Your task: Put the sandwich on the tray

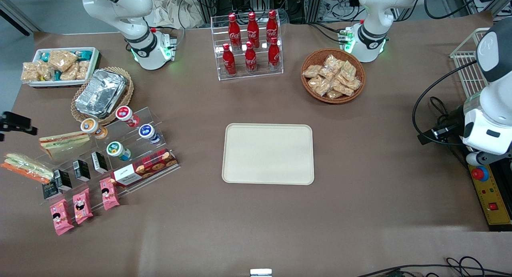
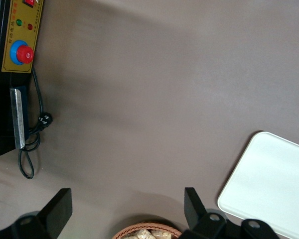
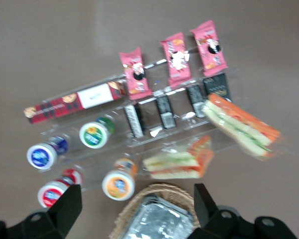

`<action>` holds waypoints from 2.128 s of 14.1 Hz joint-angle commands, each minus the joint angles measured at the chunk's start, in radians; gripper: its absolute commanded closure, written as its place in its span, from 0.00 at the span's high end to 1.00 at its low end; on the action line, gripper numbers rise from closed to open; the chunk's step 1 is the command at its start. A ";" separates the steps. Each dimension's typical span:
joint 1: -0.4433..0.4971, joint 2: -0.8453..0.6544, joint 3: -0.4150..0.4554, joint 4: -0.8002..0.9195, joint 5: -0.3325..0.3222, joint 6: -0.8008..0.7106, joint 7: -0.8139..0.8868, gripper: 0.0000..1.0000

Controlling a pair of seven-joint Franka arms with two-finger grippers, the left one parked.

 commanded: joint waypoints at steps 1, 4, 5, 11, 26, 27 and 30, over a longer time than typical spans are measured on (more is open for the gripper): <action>-0.077 -0.005 0.004 -0.007 0.002 0.016 -0.146 1.00; -0.123 0.021 0.002 -0.013 -0.015 0.076 -0.330 1.00; -0.139 0.030 0.002 -0.018 -0.015 0.079 -0.352 1.00; -0.183 0.141 -0.001 -0.018 -0.029 0.137 -0.711 1.00; -0.199 0.322 0.005 -0.007 -0.051 0.364 -1.105 0.99; -0.199 0.331 0.005 -0.006 -0.052 0.368 -1.110 0.99; -0.204 0.339 0.005 -0.006 -0.049 0.380 -1.118 0.99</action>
